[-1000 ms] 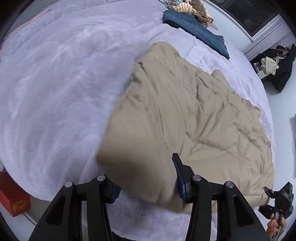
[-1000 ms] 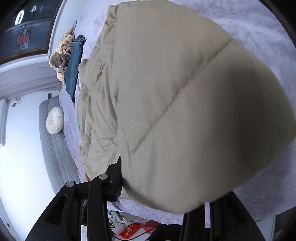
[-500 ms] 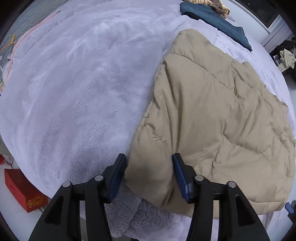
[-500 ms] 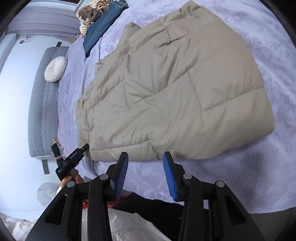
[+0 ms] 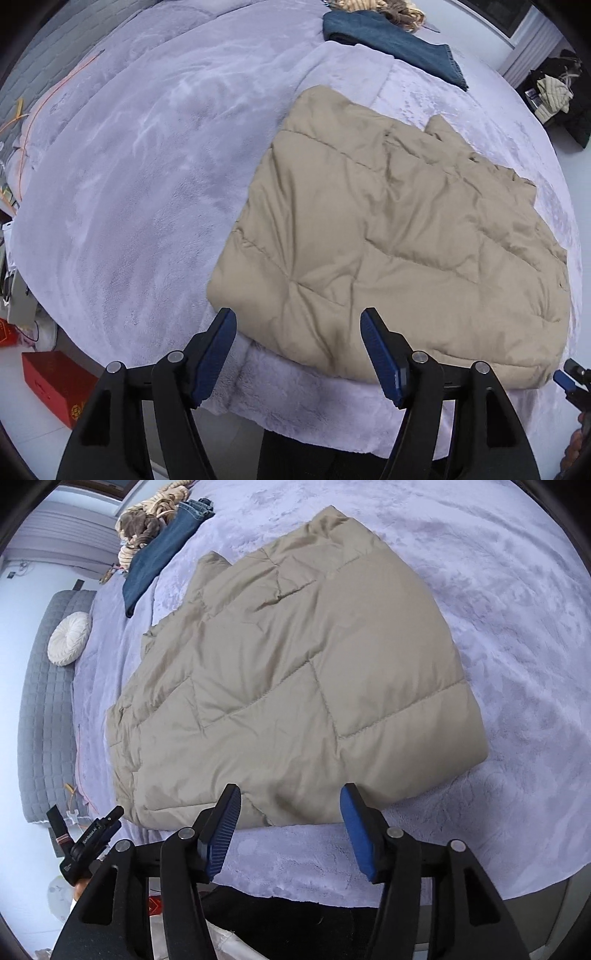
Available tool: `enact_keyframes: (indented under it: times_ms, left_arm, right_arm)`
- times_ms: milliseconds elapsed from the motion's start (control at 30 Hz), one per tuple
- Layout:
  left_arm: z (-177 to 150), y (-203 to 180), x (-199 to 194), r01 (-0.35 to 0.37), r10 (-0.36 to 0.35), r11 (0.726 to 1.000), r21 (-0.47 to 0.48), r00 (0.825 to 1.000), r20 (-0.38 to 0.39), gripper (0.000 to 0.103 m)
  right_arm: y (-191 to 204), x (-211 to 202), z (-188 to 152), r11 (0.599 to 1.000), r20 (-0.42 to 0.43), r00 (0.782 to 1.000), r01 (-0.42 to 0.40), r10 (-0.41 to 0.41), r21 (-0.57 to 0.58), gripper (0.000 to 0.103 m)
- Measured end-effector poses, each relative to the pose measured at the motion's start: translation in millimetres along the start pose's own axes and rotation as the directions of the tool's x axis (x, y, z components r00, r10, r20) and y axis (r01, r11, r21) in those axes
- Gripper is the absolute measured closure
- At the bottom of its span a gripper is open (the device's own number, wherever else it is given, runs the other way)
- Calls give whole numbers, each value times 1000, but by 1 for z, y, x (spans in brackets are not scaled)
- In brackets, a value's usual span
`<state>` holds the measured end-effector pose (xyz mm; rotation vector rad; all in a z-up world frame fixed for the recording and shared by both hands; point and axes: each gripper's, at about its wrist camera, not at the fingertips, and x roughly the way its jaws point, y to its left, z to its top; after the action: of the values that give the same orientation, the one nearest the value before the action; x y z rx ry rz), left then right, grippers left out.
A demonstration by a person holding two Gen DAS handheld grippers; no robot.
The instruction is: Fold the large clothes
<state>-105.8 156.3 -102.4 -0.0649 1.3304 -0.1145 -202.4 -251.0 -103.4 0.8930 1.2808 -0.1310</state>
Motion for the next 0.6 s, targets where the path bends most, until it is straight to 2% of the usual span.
enact_keyframes:
  times_ms: [67, 100, 133, 167, 300, 333, 367, 600]
  left_arm:
    - [-3, -11, -8, 2, -3, 1000, 13, 1000, 7, 30]
    - [-6, -15, -13, 4, -5, 1000, 18, 1000, 11, 23]
    - [-10, -18, -18, 5, -5, 1000, 19, 1000, 18, 2]
    - [-12, -19, -23, 1, -2, 1000, 19, 999, 34, 0]
    - [-17, -32, -35, 9, -12, 998, 69, 999, 42, 0]
    - [-16, -33, -35, 8, -11, 997, 79, 999, 40, 0]
    - [-14, -34, -35, 7, -10, 996, 87, 999, 36, 0]
    - [10, -25, -27, 26, -29, 990, 139, 999, 25, 0]
  right_arm:
    - [6, -3, -1, 1000, 7, 1000, -15, 15, -25, 35]
    - [5, -6, -3, 999, 8, 1000, -23, 23, -34, 32]
    - [7, -7, -4, 999, 8, 1000, -29, 29, -42, 30]
    - [8, -8, -6, 998, 6, 999, -34, 34, -47, 30]
    - [13, -6, -15, 997, -12, 999, -35, 34, -68, 27]
    - [14, -6, -17, 997, -15, 999, -34, 33, -73, 22]
    - [17, -5, -19, 996, -14, 999, -34, 33, -81, 21]
    - [49, 7, -20, 994, 14, 1000, -18, 19, -109, 21]
